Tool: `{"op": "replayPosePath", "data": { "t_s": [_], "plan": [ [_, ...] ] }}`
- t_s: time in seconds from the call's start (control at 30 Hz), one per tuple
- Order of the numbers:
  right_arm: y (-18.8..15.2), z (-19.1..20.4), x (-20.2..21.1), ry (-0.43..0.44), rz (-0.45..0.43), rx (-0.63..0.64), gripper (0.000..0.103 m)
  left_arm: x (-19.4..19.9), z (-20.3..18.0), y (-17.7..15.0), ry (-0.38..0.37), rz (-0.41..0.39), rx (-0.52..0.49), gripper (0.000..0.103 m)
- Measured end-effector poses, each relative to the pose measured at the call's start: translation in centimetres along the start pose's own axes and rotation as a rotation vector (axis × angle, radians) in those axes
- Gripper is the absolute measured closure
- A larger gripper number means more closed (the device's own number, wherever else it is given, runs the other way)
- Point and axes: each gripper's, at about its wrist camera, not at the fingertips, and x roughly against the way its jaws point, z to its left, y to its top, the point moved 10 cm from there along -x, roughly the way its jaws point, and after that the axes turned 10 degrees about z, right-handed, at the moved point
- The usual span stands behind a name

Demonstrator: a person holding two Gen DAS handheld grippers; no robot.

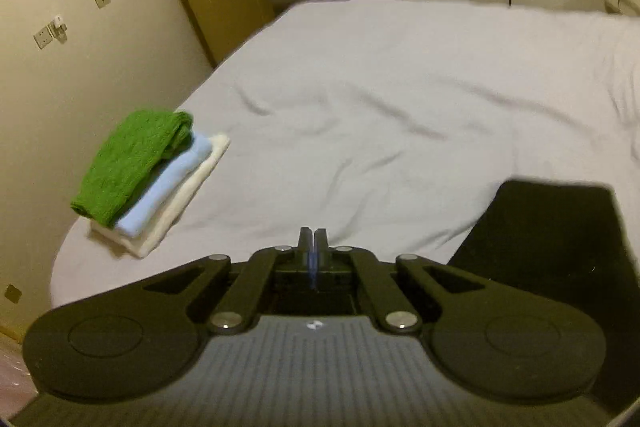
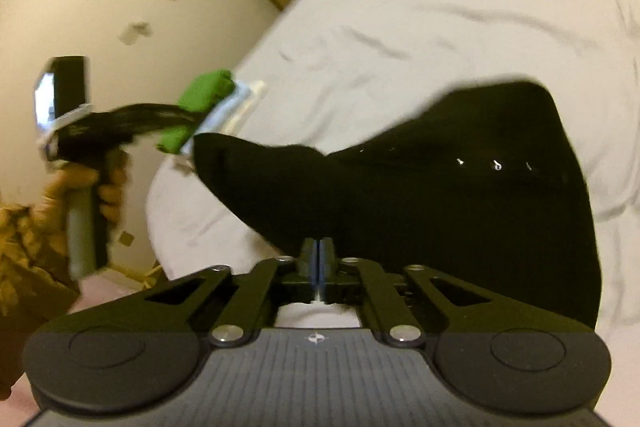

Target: Fold clothes

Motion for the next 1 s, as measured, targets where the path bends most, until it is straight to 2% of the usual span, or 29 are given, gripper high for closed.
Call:
{"op": "replayPosePath", "data": {
  "t_s": [0.03,0.07,0.13,0.23,0.3,0.33,0.43,0.47,0.5,0.57,0.63,0.73,0.8,0.83,0.87,0.93,1.0],
  "plan": [
    [-0.5,-1.0,-0.4,-0.039,0.019,-0.023,0.066,-0.4,0.3,-1.0,-0.038,0.032,0.025,0.103],
    [-1.5,-2.6,-0.4,-0.079,0.037,-0.055,0.056,-0.7,0.4,-2.0,-0.076,0.064,0.048,0.101],
    [-3.4,-5.8,-0.3,-0.158,0.073,-0.121,0.054,-1.1,-1.3,-5.4,-0.144,0.141,0.051,0.094],
    [-6.5,-10.5,0.2,-0.271,0.127,-0.221,0.053,-1.6,-6.4,-11.8,-0.273,0.285,0.062,0.084],
    [-9.1,-14.3,1.1,-0.302,0.156,-0.312,0.052,-1.4,-10.9,-16.0,-0.385,0.387,0.090,0.076],
    [-10.2,-15.7,1.5,-0.304,0.161,-0.358,0.052,-1.2,-13.2,-17.9,-0.442,0.436,0.105,0.066],
    [-12.8,-19.4,2.9,-0.302,0.166,-0.476,0.051,-0.6,-19.5,-22.1,-0.553,0.533,0.170,0.047],
    [-13.1,-20.0,3.2,-0.296,0.161,-0.491,0.050,-0.6,-21.1,-23.0,-0.576,0.561,0.200,0.041],
    [-13.4,-20.5,3.5,-0.292,0.157,-0.499,0.048,-0.6,-22.8,-23.7,-0.605,0.583,0.242,0.040],
    [-13.8,-21.4,4.3,-0.299,0.164,-0.450,0.039,-0.8,-25.4,-24.7,-0.648,0.606,0.325,0.037],
    [-14.0,-22.2,4.7,-0.320,0.186,-0.379,0.036,-1.3,-27.1,-25.3,-0.663,0.615,0.424,0.034],
    [-13.9,-22.2,4.7,-0.335,0.226,-0.308,0.036,-2.5,-27.5,-25.0,-0.664,0.611,0.612,0.034],
    [-14.2,-22.5,4.7,-0.320,0.242,-0.297,0.036,-3.6,-27.2,-25.1,-0.641,0.592,0.683,0.038],
    [-14.2,-22.6,4.5,-0.315,0.250,-0.291,0.036,-4.1,-27.0,-25.1,-0.629,0.582,0.714,0.064],
    [-14.3,-22.7,4.4,-0.312,0.257,-0.285,0.036,-4.5,-26.7,-25.0,-0.621,0.576,0.717,0.096],
    [-14.3,-22.8,4.3,-0.314,0.269,-0.263,0.036,-4.4,-25.2,-24.1,-0.589,0.551,0.714,0.097],
    [-13.8,-22.6,4.3,-0.317,0.273,-0.230,0.036,-2.7,-22.2,-21.6,-0.539,0.436,0.676,0.097]
  ]
}}
